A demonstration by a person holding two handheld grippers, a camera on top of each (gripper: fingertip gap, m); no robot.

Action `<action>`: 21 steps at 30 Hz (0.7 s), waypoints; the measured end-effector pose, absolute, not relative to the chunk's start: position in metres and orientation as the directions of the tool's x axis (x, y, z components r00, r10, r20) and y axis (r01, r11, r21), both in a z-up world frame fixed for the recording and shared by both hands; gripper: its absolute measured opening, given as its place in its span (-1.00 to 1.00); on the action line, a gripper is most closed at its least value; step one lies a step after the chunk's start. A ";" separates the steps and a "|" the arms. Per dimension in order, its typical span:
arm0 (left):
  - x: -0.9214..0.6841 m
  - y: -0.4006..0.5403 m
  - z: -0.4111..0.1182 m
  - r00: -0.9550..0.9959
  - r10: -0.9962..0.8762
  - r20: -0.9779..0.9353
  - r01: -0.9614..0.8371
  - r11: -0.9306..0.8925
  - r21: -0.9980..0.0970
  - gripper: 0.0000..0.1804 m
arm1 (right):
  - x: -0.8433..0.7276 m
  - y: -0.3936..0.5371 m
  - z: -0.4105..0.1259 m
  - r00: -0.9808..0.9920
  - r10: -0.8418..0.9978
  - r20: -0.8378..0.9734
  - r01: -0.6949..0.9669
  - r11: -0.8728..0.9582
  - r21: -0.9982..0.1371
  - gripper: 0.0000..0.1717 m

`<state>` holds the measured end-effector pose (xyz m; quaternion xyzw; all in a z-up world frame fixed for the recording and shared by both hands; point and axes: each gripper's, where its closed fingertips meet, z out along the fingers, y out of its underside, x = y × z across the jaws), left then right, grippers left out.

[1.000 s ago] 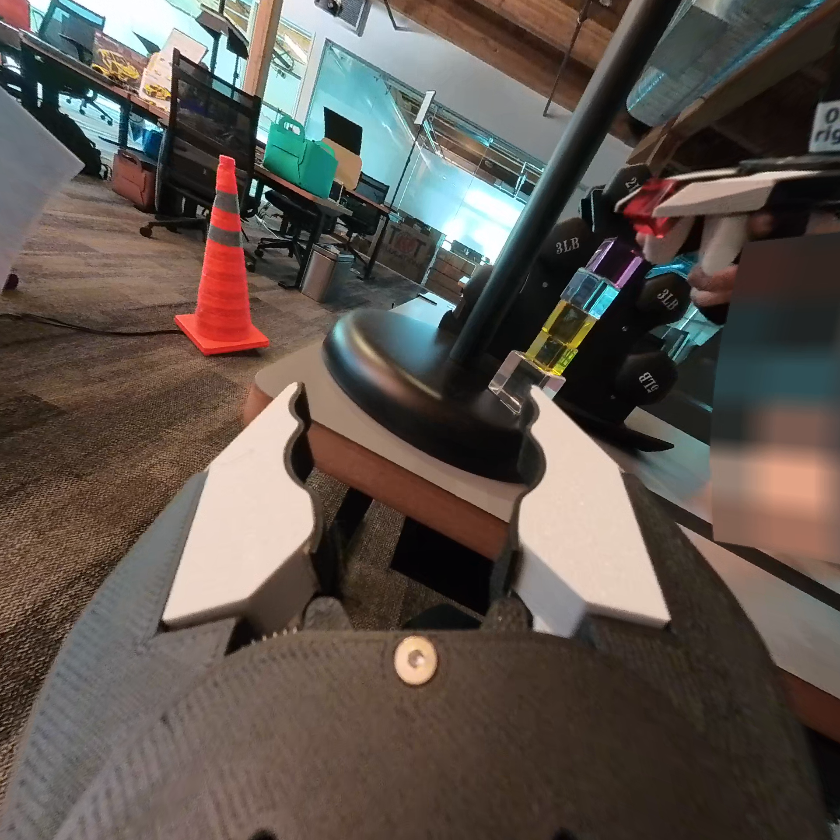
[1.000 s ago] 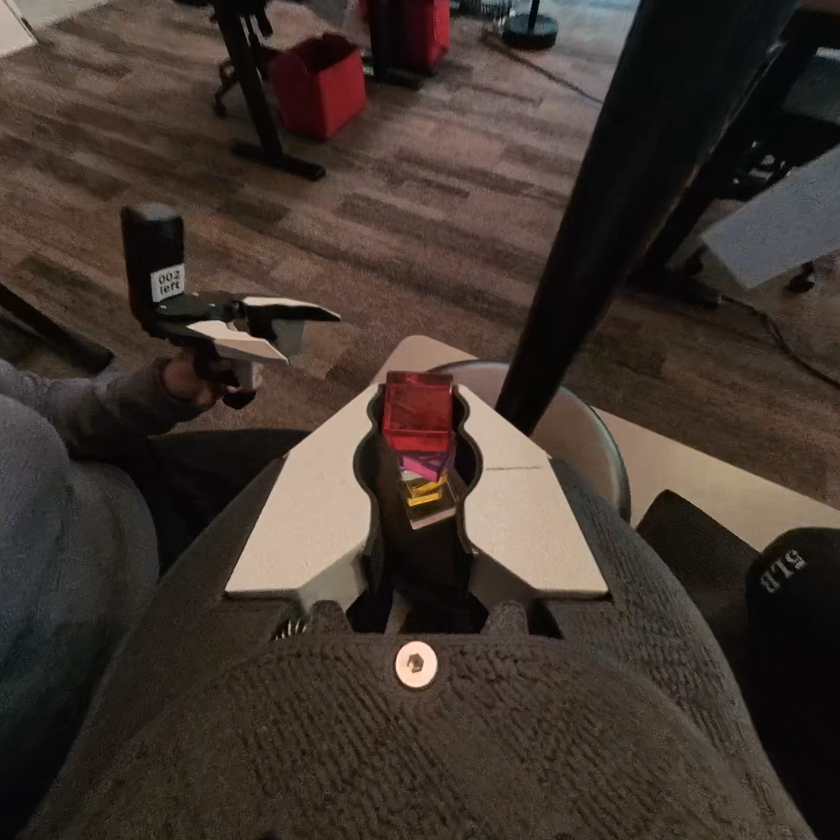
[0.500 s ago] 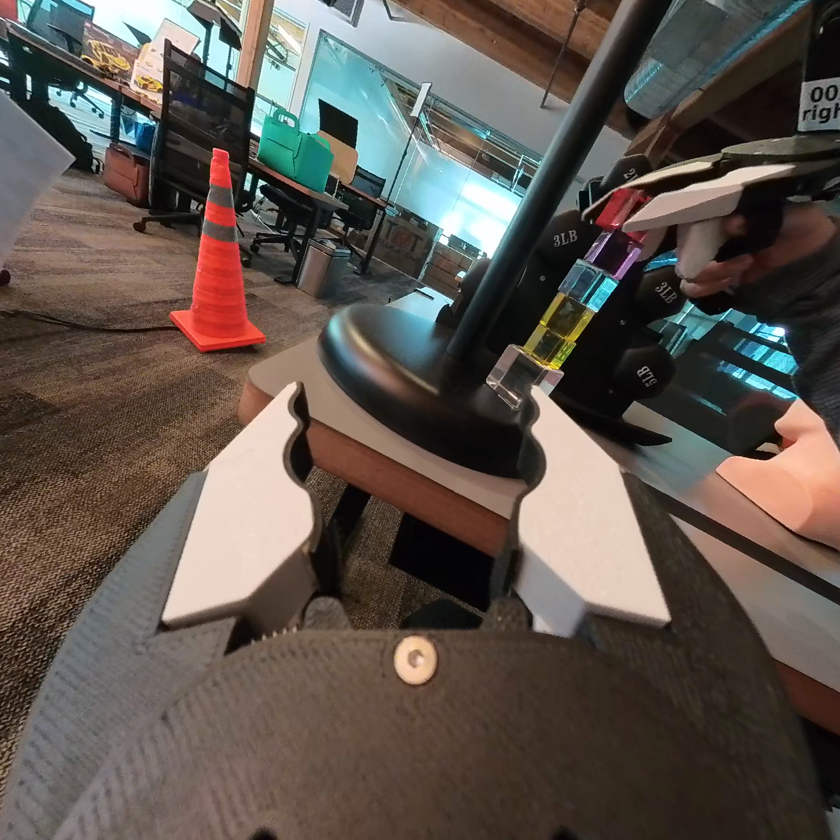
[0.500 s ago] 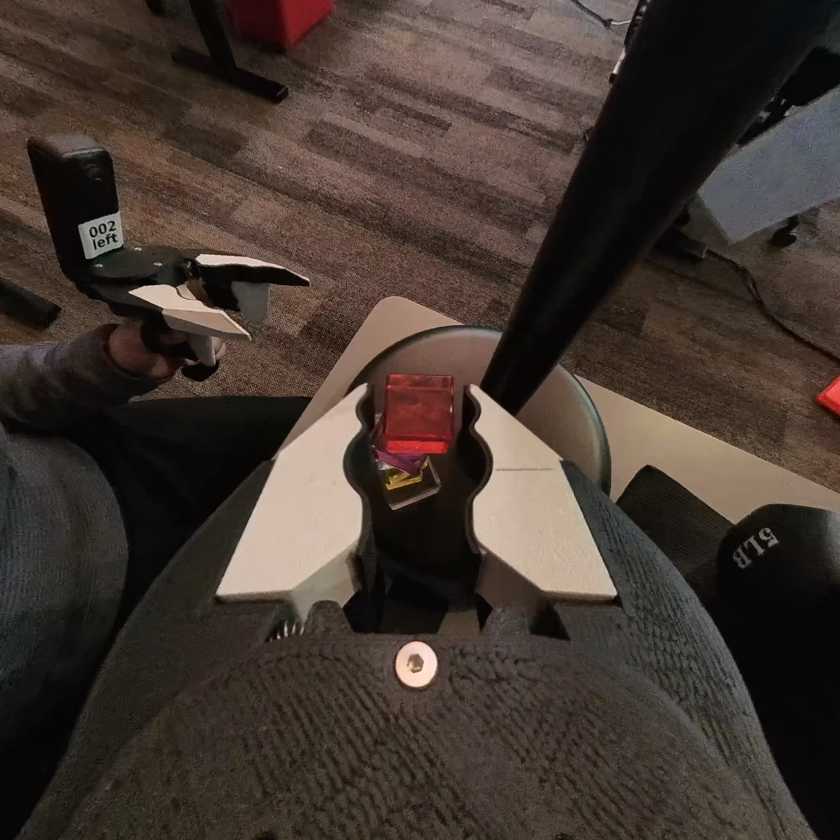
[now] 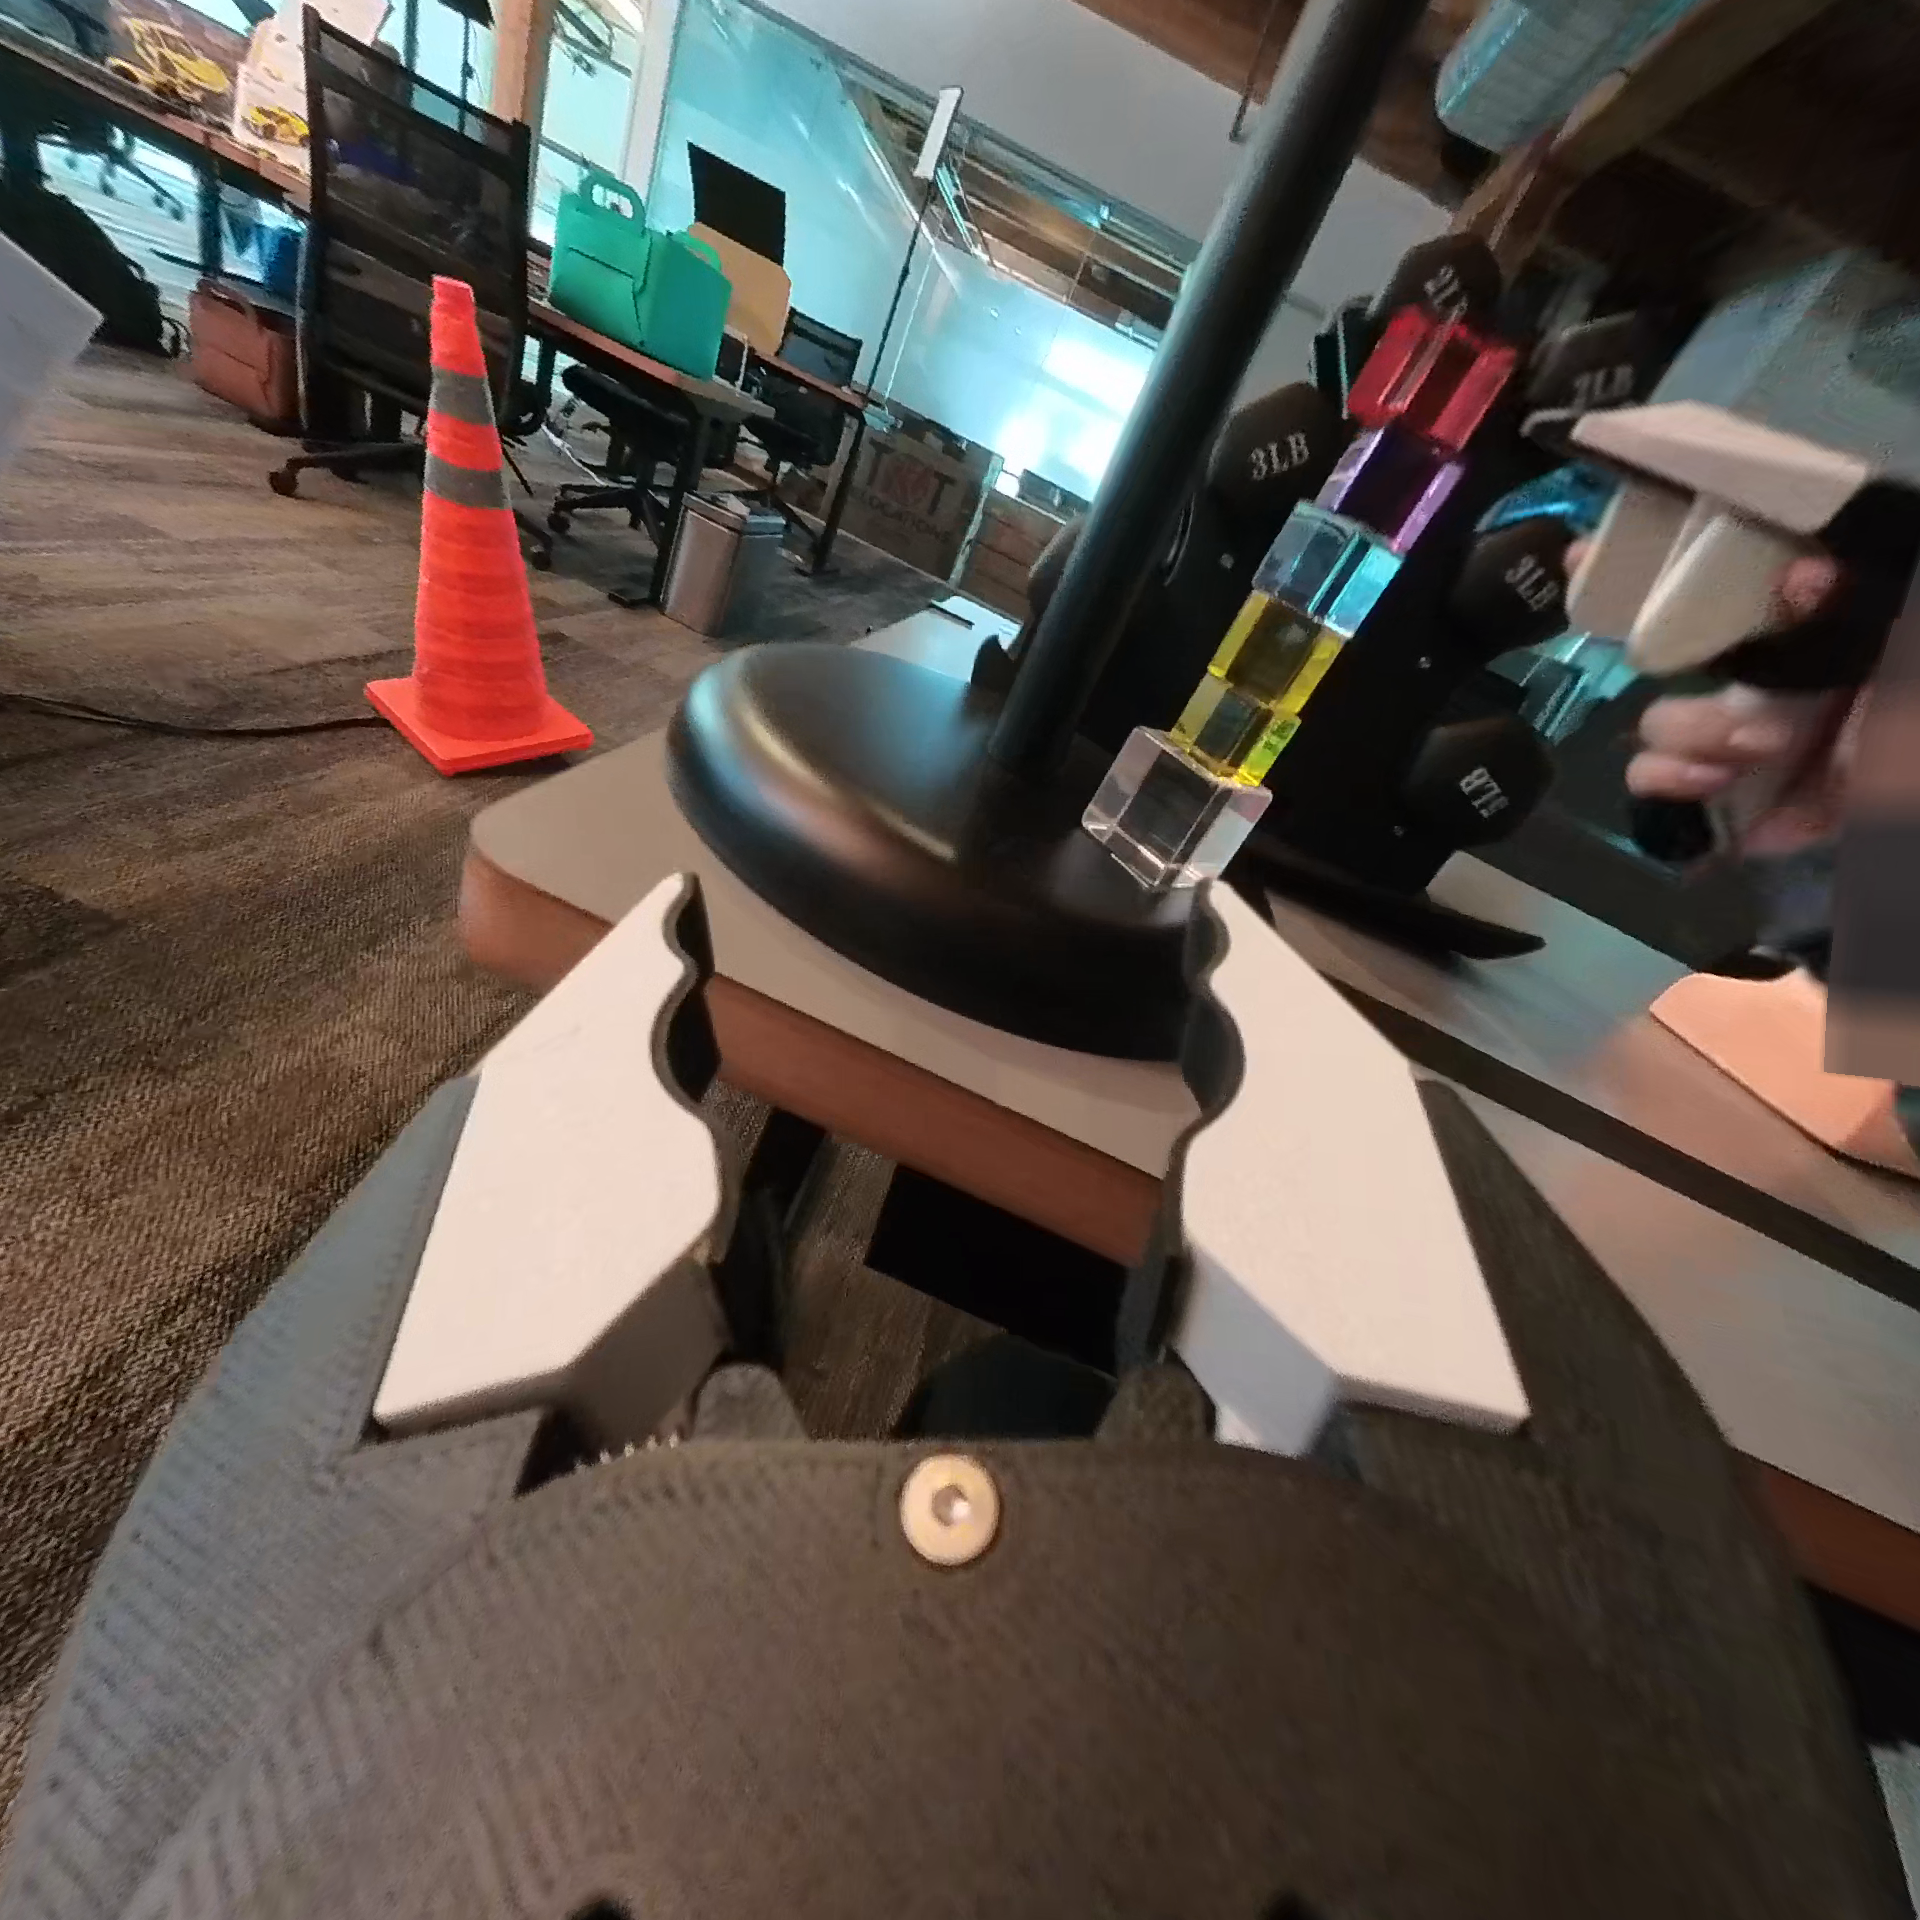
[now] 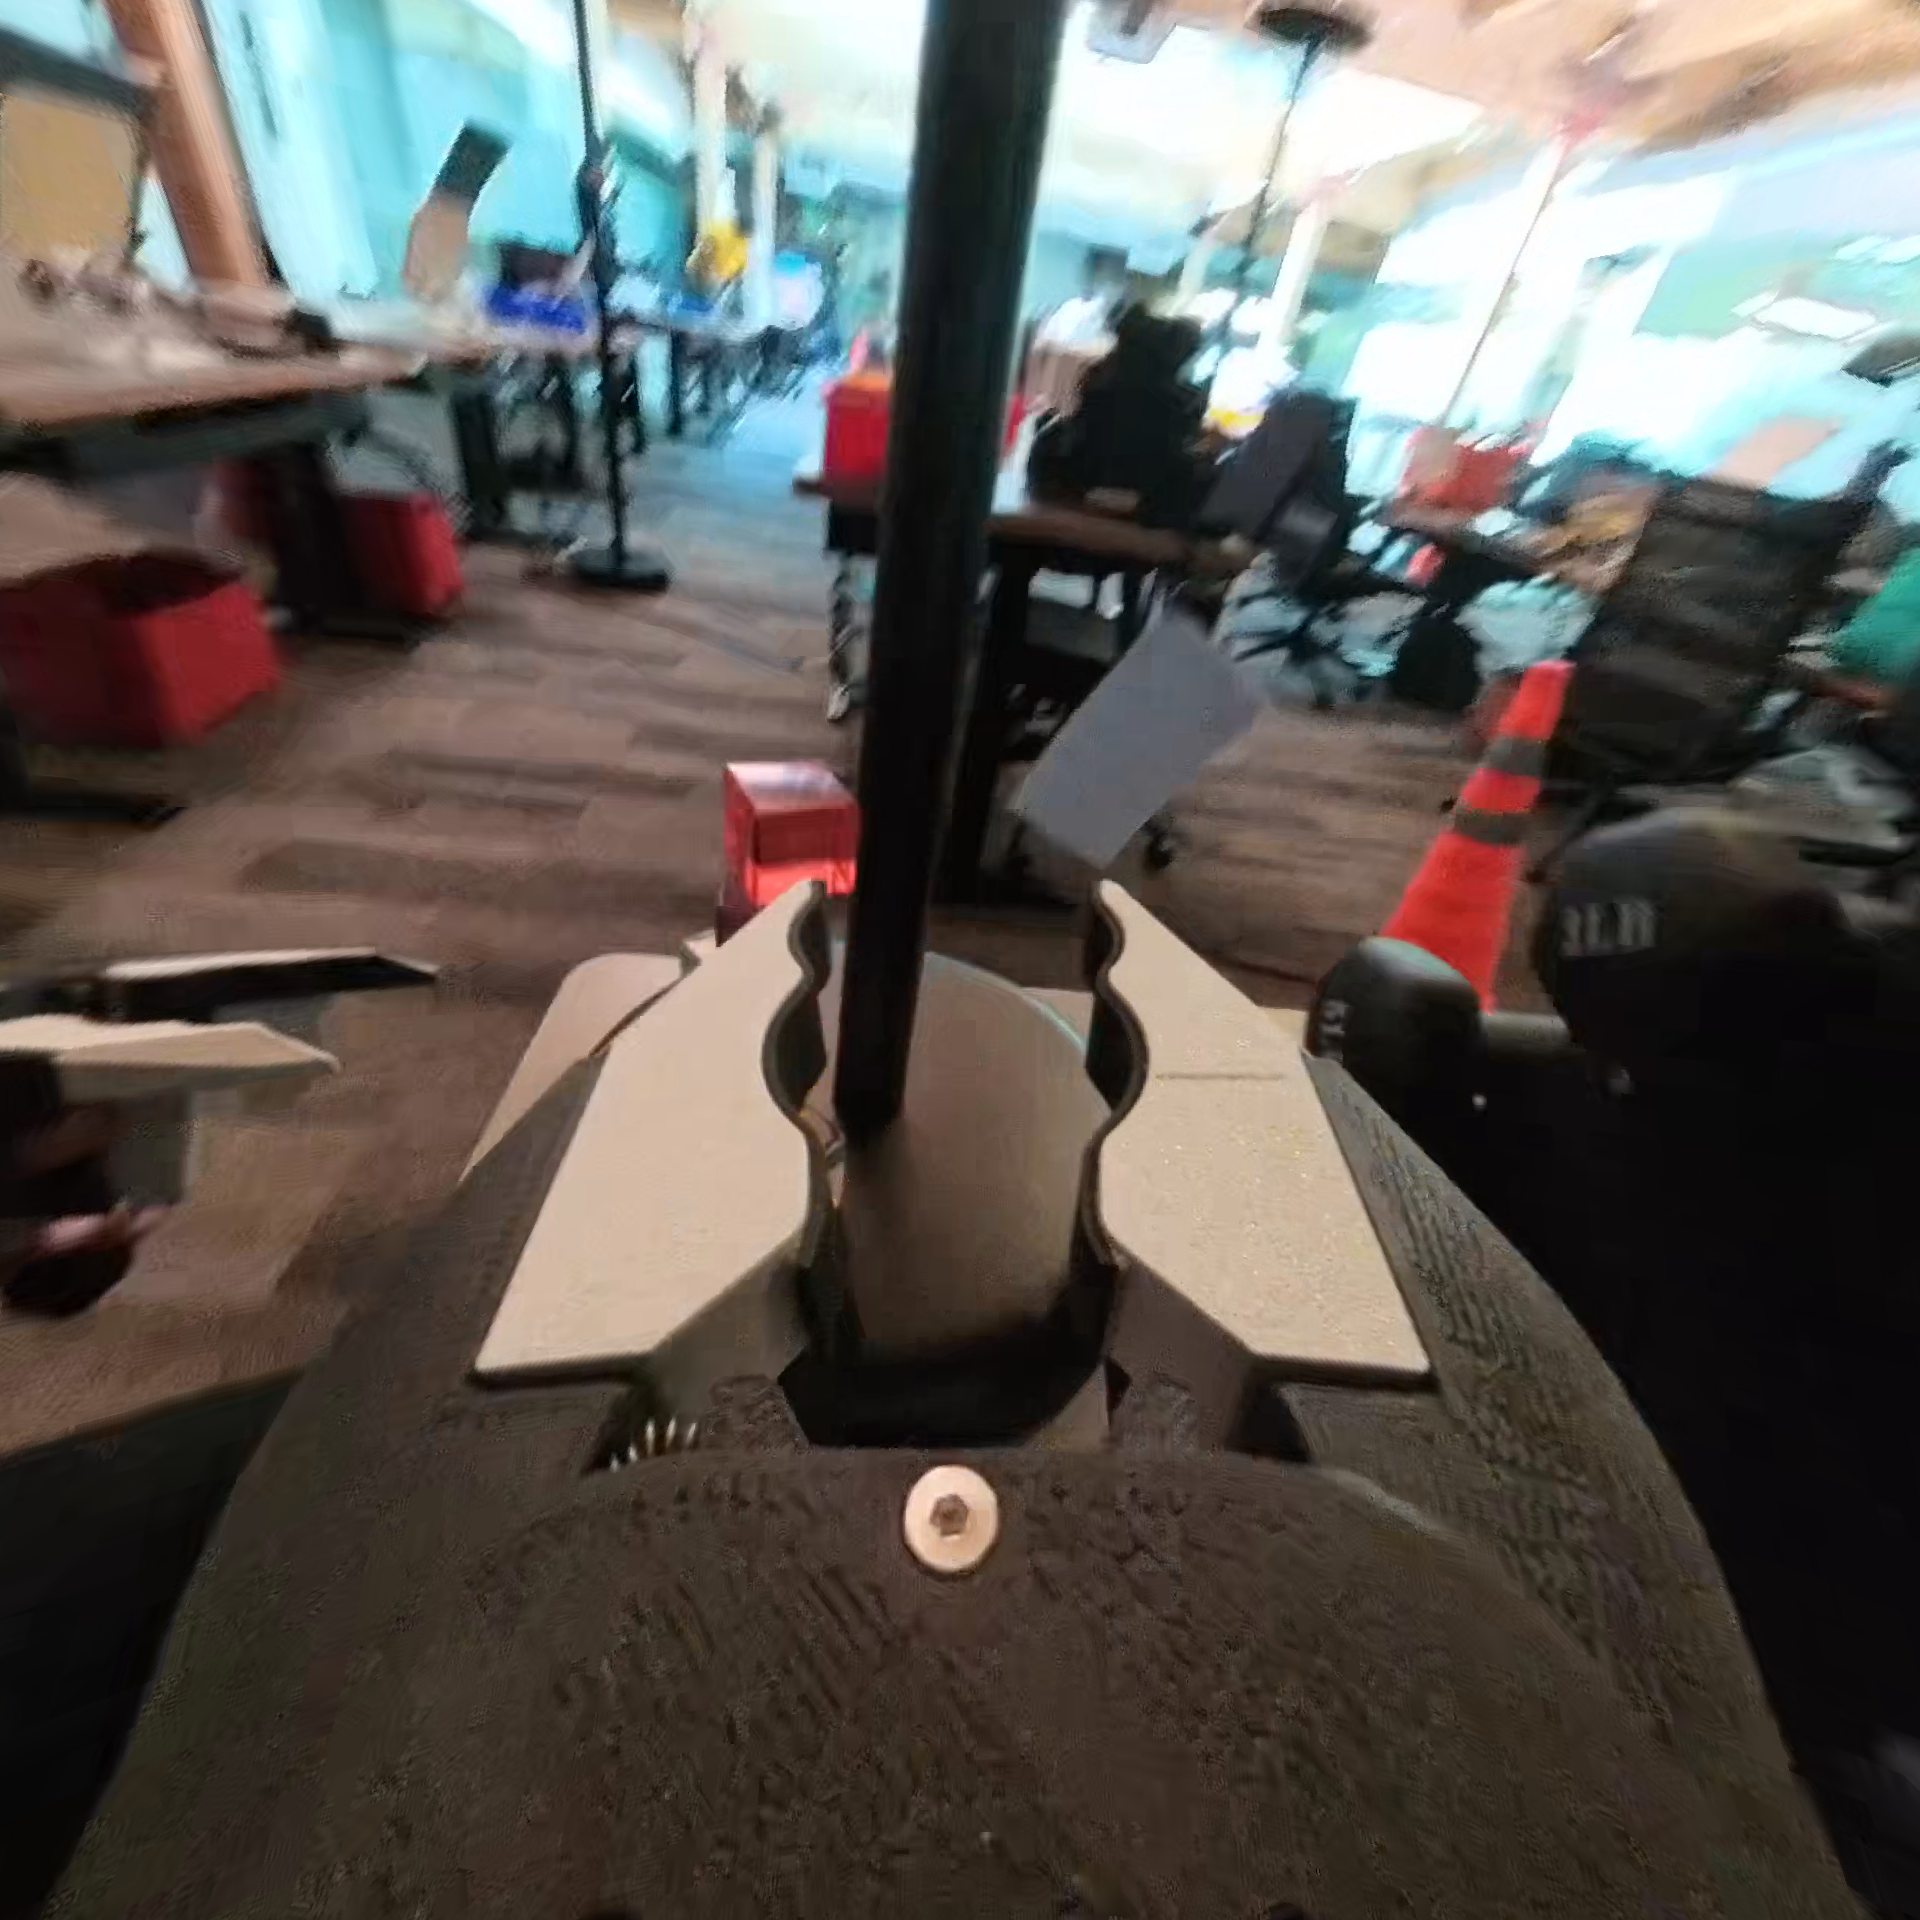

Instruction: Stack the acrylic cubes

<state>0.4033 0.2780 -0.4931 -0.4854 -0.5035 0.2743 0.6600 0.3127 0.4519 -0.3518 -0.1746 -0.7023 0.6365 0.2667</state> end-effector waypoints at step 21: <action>0.407 0.306 -0.472 0.300 0.928 0.220 -0.021 0.237 -0.971 -0.04 | 0.341 0.340 -0.504 -0.676 0.564 0.474 -0.116 0.554 -0.825 -1.00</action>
